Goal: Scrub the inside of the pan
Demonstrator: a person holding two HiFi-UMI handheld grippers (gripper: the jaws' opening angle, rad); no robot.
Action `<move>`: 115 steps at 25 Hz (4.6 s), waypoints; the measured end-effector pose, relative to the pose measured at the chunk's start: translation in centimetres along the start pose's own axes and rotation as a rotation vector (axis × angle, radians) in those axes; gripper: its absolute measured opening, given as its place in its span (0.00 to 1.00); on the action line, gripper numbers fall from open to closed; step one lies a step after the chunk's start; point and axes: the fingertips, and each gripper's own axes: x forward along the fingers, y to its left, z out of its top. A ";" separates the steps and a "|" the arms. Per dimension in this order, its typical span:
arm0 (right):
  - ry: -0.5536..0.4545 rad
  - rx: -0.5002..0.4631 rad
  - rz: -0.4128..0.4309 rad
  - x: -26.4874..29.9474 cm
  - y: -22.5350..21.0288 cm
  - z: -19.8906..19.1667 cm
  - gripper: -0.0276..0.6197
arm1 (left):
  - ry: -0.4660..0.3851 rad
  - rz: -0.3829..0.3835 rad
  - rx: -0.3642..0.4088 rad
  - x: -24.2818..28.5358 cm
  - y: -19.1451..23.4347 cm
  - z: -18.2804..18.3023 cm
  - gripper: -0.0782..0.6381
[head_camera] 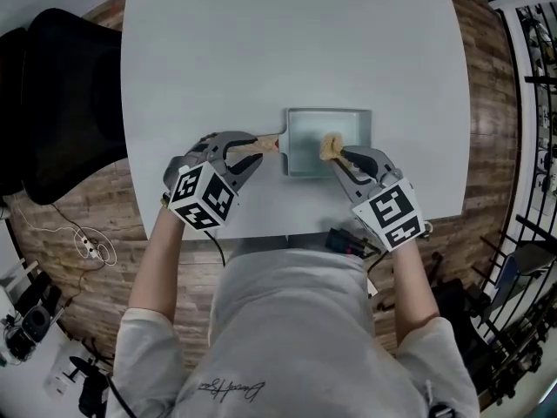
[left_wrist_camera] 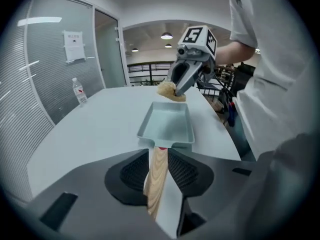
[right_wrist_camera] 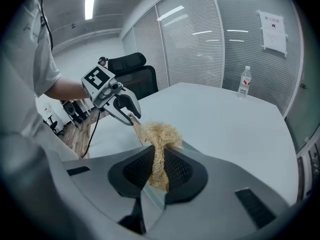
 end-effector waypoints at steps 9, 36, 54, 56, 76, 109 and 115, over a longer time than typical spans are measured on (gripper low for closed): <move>0.088 -0.079 0.023 2.1 -0.4 -0.6 0.15 | 0.176 -0.099 0.120 2.5 -0.7 -3.4 0.36; 0.504 -0.550 0.086 11.3 -1.9 -3.5 0.15 | 0.260 -0.163 0.171 3.5 -1.6 -3.7 0.32; 0.612 -0.585 0.171 10.3 0.9 -5.7 0.15 | 0.267 -0.118 0.121 3.6 -0.7 -4.0 0.32; 0.624 -0.578 0.206 9.7 1.9 -6.6 0.15 | 0.270 -0.115 0.122 3.7 -0.7 -3.9 0.32; 0.623 -0.571 0.218 9.4 2.2 -7.1 0.15 | 0.306 -0.128 0.190 3.4 -0.8 -4.3 0.32; 0.670 -0.499 0.319 8.2 2.7 -9.2 0.15 | 0.323 -0.124 0.125 3.8 0.0 -5.0 0.32; 0.649 -0.458 0.339 8.0 3.1 -9.1 0.15 | 0.324 -0.122 0.130 3.7 -0.1 -5.0 0.32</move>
